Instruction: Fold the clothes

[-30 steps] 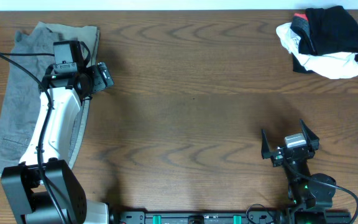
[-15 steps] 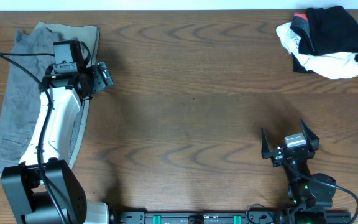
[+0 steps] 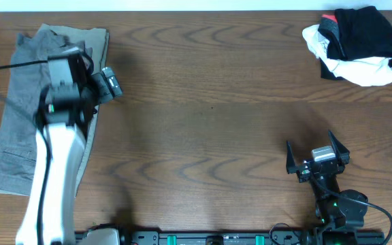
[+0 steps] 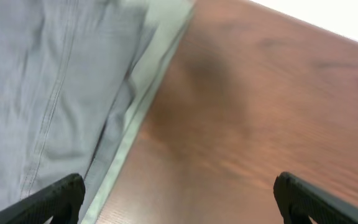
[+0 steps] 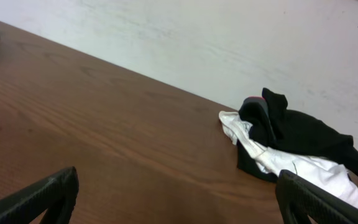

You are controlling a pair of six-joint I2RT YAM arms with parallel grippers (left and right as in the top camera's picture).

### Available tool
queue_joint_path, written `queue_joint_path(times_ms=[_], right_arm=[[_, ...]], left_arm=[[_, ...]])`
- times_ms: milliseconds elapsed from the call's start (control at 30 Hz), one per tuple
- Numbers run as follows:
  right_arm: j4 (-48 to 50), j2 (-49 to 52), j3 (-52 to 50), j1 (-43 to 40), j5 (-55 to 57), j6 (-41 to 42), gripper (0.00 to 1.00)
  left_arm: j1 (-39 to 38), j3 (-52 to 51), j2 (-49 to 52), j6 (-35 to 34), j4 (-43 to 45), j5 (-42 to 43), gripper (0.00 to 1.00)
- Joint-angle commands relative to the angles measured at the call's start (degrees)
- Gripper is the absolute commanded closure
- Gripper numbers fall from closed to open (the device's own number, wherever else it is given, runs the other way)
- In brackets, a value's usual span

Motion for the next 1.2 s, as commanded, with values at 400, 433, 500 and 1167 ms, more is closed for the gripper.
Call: queue_joint_path(times_ms=[400,433,500,1167], right_arm=[[0.0,-0.4,-0.3,0.3,0.1,0.6,0.01],[0.0,-0.4,-0.3,0.3,0.2,0.6,0.01],[0.0,-0.4,-0.3,0.3,0.1,0.6,0.01],[0.0,-0.4,-0.3,0.3,0.1,0.6,0.01]], left_arm=[[-2.8,-41.4,-41.6,7.5,22.6,9.0,0.02],[-3.0,-43.6,-44.2,7.3,22.6,8.9,0.02],[-3.1,-47.5,-49.0,7.3,22.6,8.9,0.02],[-3.0,-63.5,-70.2,7.6,24.2,6.9,0.02]])
